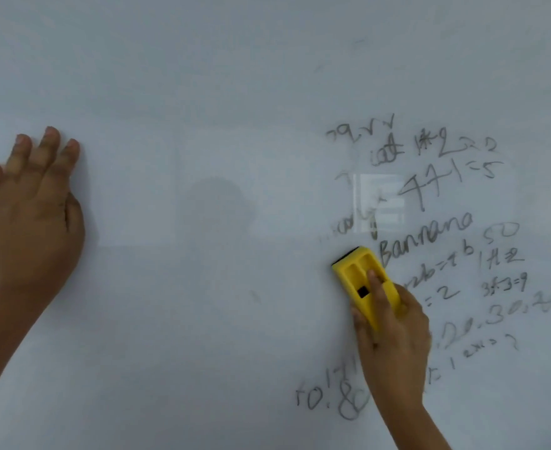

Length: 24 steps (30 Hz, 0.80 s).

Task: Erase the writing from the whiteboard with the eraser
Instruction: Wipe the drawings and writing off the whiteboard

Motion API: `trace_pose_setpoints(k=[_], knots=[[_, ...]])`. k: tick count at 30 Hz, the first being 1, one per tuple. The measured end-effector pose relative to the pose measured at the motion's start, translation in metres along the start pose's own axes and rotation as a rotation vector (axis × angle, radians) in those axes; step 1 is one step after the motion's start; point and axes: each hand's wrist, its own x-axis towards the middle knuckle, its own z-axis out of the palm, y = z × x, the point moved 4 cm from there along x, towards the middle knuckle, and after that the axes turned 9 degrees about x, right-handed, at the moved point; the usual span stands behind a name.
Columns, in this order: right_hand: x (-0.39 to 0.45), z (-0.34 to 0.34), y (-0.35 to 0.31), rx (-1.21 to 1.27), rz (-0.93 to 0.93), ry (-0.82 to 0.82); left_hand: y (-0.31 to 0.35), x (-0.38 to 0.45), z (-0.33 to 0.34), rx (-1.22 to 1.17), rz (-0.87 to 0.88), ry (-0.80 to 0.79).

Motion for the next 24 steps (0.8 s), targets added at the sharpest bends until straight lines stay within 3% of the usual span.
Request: trace_pose_setpoints(k=[2,4,9,11,16,21,24], knots=[[0.016,-0.011,0.019,0.002,0.193,0.089,0.017,0.000,-0.010,0.023,-0.021,0.022],[0.034,-0.008,0.017,0.017,0.251,0.117,0.030,-0.001,-0.023,0.062,-0.058,0.017],[0.010,0.009,-0.020,0.024,0.012,-0.025,0.040,-0.006,-0.033,0.083,-0.086,-0.004],[-0.003,0.006,-0.015,0.018,0.006,-0.048,0.042,-0.007,-0.034,0.084,-0.084,-0.006],[0.018,0.002,-0.007,0.084,0.307,0.111,0.043,-0.009,-0.033,0.084,-0.084,-0.012],[0.009,0.024,-0.060,0.074,0.027,-0.021,0.031,-0.010,-0.024,0.078,-0.051,-0.028],[-0.017,0.021,-0.052,0.059,-0.028,-0.124,0.016,-0.014,-0.012,0.029,-0.069,0.010]])
